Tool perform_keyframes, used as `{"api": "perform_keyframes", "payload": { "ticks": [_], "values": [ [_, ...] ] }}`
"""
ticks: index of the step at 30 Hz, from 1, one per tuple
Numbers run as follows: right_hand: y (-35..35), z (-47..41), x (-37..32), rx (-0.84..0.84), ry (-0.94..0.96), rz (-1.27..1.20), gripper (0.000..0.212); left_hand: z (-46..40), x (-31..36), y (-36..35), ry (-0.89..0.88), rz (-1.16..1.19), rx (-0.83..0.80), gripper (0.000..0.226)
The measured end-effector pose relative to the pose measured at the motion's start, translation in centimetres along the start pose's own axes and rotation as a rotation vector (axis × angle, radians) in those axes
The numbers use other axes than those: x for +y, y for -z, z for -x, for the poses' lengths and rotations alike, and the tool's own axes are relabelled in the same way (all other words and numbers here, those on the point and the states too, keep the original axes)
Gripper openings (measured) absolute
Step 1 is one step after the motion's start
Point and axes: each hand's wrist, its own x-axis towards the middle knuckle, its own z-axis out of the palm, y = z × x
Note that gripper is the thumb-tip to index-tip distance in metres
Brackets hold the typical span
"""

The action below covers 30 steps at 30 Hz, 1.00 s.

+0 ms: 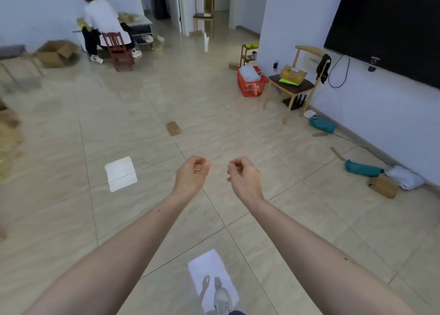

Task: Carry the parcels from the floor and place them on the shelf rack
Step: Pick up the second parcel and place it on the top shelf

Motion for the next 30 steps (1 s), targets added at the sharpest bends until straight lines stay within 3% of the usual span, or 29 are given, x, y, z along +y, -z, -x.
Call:
{"api": "perform_keyframes", "payload": {
  "ticks": [14,30],
  "values": [
    [-15.4,-17.2,-6.2,-0.199,0.051,0.018,0.01,-18.0,-3.5,9.4,0.093,0.016,0.157,0.013],
    [-34.3,-32.8,-14.3,-0.123,-0.035,-0.001,0.012,-40.6,-7.9,23.1,0.1,0.002,0.057,0.02]
  ]
}}
